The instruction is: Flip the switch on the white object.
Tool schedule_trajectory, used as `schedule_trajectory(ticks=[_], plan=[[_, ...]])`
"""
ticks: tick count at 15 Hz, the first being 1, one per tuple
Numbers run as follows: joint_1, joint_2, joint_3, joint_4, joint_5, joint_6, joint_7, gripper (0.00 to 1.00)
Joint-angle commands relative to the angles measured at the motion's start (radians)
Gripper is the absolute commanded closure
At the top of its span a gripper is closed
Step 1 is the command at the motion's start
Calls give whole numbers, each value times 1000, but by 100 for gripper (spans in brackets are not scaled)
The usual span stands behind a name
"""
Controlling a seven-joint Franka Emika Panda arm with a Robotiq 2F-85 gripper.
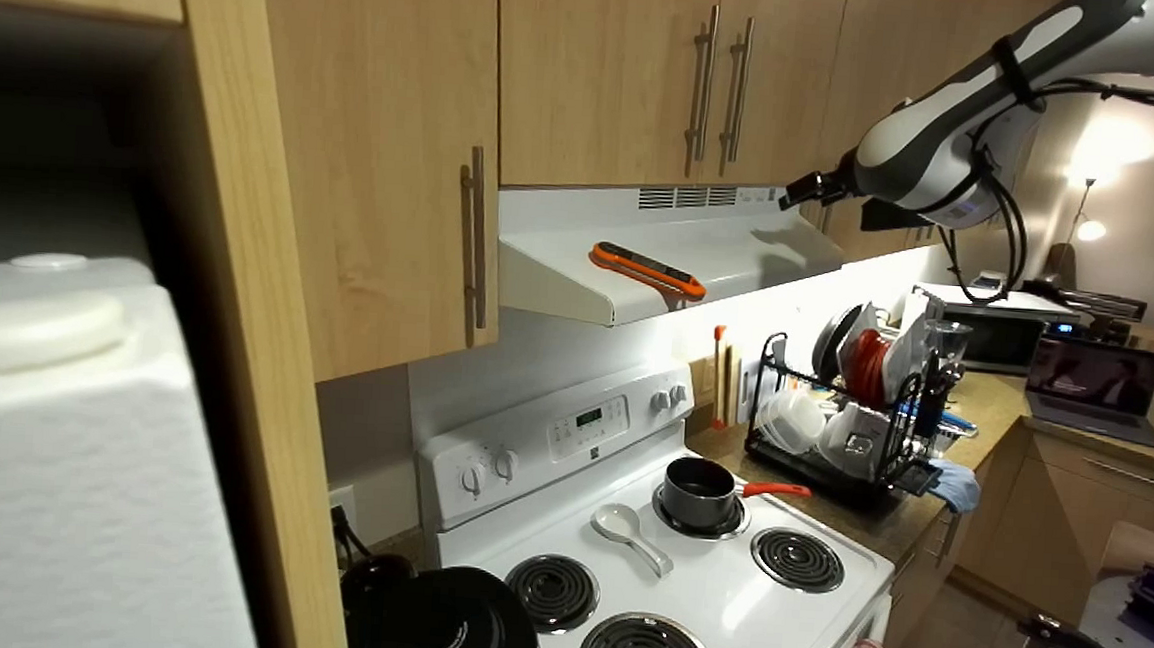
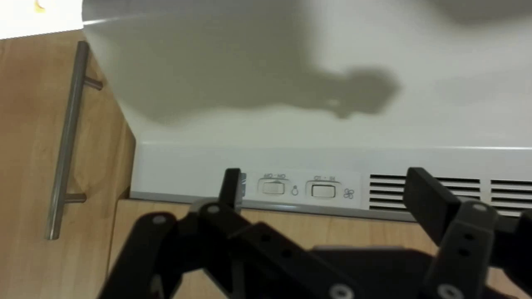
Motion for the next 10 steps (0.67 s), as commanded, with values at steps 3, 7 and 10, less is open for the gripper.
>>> schedule_trajectory(ticks=[3, 7, 10], plan=[[46, 71, -6, 72, -48, 1, 134, 0], [33, 91, -23, 125, -81, 0, 145, 0], [29, 108, -42, 153, -93, 0, 148, 0]])
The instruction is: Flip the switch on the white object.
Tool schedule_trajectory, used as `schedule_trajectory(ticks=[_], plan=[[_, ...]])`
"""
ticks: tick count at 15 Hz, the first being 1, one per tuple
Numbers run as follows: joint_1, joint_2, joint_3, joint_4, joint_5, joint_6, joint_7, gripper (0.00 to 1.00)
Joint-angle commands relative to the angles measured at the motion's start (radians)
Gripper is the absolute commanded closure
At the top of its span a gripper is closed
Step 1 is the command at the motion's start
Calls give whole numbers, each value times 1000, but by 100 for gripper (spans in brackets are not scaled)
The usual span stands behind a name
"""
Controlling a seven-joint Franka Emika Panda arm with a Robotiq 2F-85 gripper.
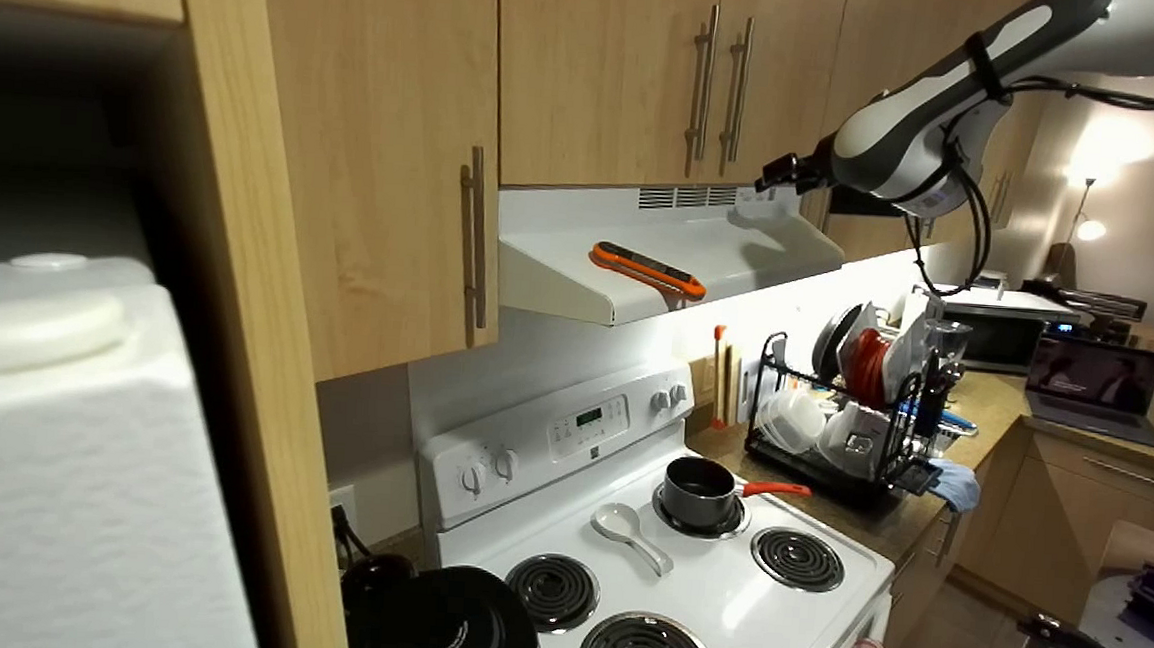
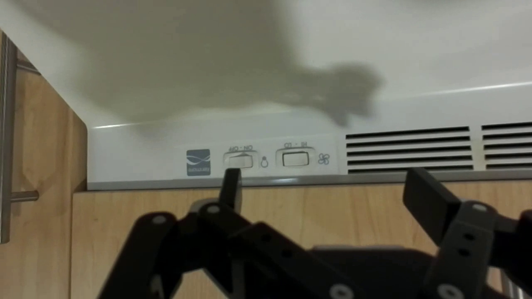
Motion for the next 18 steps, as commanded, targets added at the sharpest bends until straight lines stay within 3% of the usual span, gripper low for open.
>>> schedule_trajectory(ticks=[1, 5, 6, 7, 8, 9, 14, 18], plan=[[-13, 37, -18, 38, -42, 0, 32, 0], [-19, 68, -24, 45, -69, 0, 49, 0], [-21, 74, -23, 45, -77, 0, 56, 6], [-23, 79, -21, 45, -84, 0, 63, 26], [-25, 81, -20, 47, -93, 0, 71, 33], [96, 80, -158, 43, -165, -2, 138, 40], [178, 76, -280, 60, -271, -3, 221, 73], [217, 71, -317, 59, -305, -3, 251, 98]])
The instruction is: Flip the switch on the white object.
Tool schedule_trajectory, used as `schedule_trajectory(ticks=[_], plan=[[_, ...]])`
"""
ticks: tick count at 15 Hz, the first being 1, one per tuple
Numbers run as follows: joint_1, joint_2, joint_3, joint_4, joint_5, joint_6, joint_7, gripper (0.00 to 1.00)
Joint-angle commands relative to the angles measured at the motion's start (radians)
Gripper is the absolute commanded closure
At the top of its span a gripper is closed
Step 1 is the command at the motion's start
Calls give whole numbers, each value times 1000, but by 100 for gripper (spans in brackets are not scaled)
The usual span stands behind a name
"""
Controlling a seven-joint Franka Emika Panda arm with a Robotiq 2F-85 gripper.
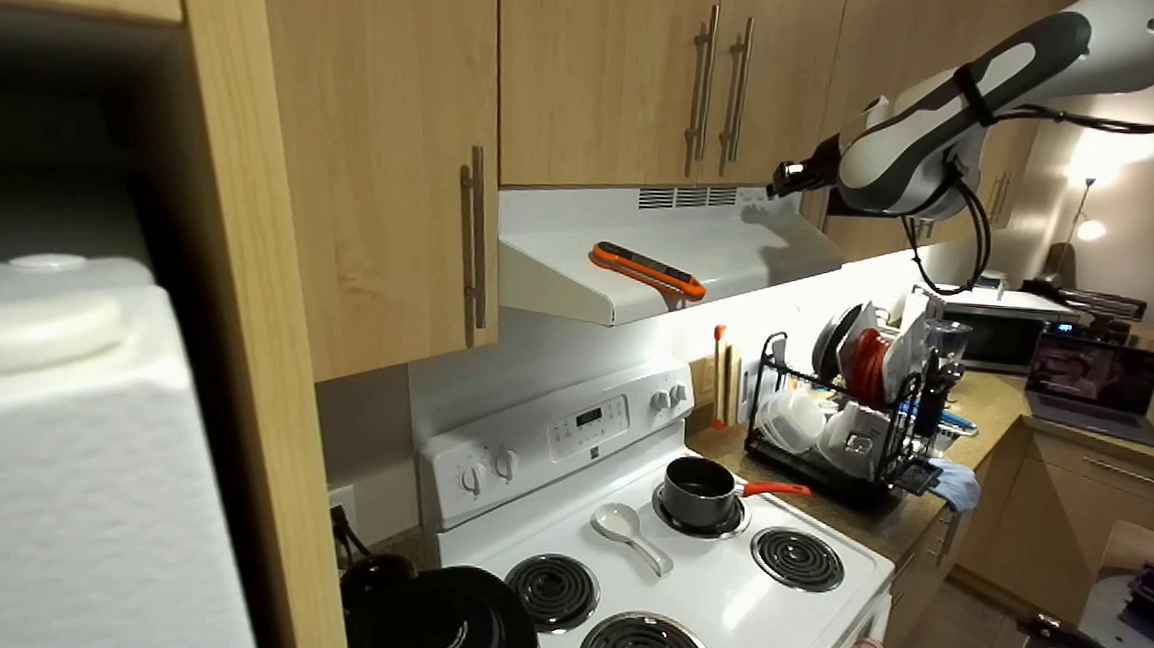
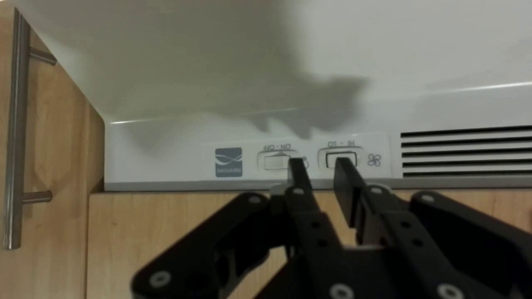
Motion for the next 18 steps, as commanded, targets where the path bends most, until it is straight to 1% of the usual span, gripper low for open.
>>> schedule_trajectory(ticks=[1, 6, 12, 18], plan=[[37, 2, -34, 5, -46, -3, 52, 99], [60, 3, -44, 6, -47, -3, 62, 100], [62, 11, -61, 6, -45, -2, 62, 100], [63, 35, -63, 28, -45, -3, 66, 100]])
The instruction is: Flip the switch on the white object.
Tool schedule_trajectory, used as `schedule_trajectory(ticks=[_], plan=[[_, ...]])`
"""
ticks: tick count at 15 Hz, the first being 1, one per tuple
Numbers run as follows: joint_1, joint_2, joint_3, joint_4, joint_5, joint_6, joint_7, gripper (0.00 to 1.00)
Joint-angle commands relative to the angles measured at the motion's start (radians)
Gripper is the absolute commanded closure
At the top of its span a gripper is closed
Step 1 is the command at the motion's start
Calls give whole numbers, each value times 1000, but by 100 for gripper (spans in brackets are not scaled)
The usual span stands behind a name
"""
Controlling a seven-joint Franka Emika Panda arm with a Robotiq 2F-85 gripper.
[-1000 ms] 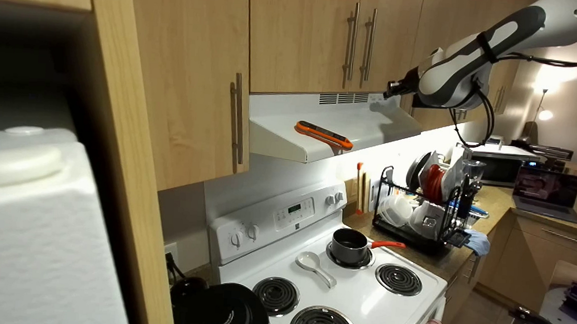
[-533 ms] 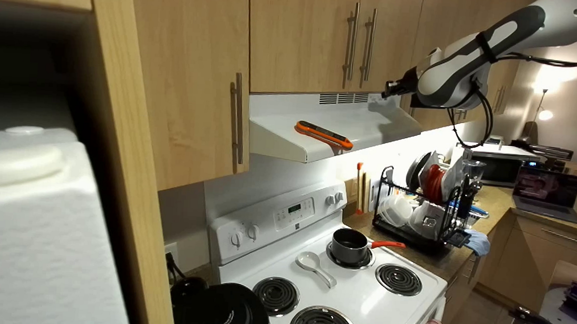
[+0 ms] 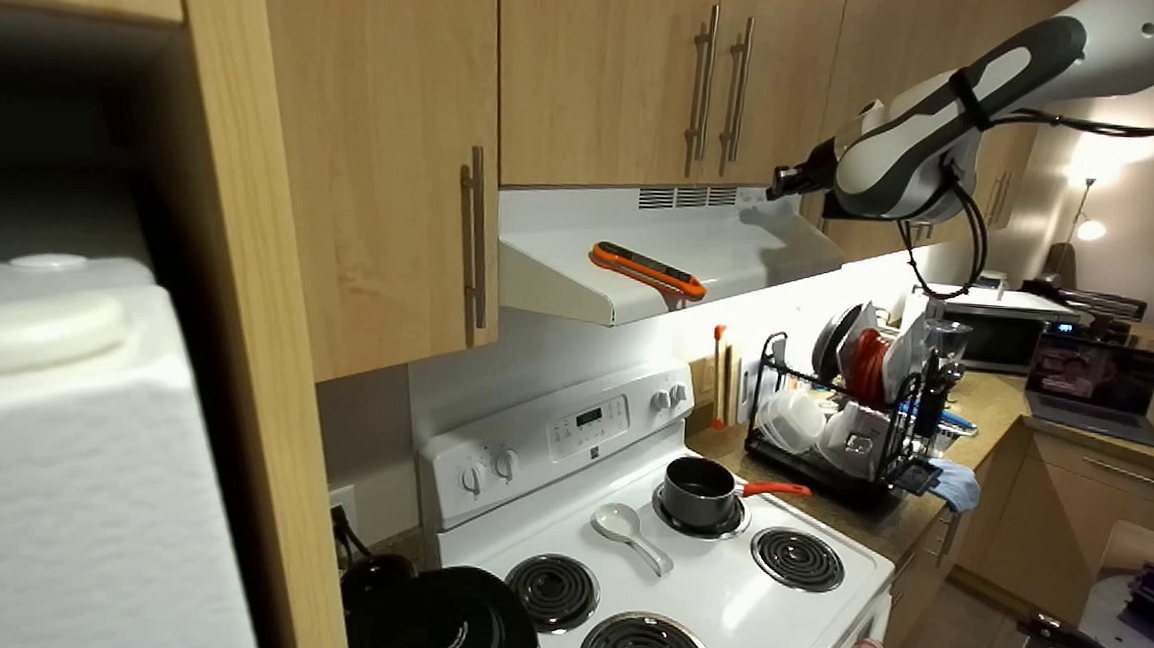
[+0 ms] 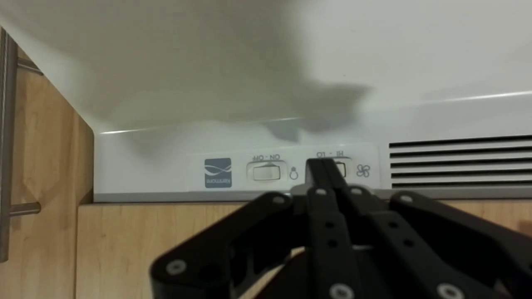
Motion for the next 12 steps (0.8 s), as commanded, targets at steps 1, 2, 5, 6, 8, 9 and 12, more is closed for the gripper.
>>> schedule_trajectory(ticks=[1, 2, 5, 6, 8, 9, 12], plan=[[9, 30, -15, 34, -33, -3, 44, 100], [9, 36, -14, 40, -32, -3, 46, 100], [-26, 71, 19, 79, -46, 1, 60, 100], [-33, 85, 27, 94, -54, 1, 67, 100], [-52, 114, 46, 126, -80, 1, 91, 100], [-66, 129, 61, 142, -99, 1, 107, 100], [-130, 155, 116, 170, -169, 2, 159, 100]])
